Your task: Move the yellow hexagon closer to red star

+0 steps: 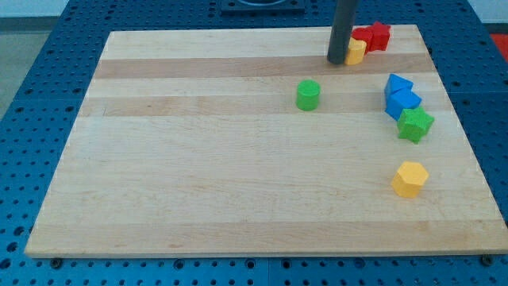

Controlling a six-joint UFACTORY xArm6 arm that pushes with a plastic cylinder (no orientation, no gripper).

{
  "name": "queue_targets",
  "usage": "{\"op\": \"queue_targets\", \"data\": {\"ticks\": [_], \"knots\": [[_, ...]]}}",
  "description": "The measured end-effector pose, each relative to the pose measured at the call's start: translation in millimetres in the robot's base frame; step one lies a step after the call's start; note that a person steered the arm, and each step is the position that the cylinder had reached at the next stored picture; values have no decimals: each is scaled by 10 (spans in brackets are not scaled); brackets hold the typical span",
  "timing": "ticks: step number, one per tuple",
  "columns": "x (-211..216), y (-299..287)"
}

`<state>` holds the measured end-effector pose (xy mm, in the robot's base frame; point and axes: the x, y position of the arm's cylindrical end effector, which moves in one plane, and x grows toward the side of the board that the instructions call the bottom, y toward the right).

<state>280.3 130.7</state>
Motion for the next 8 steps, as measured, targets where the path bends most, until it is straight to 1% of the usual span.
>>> {"op": "queue_targets", "data": {"ticks": [1,3,4,5,7,8], "knots": [[78,1],[821,1],[1156,-89],[1555,-276],[2766,-349],[3123,-238]]}}
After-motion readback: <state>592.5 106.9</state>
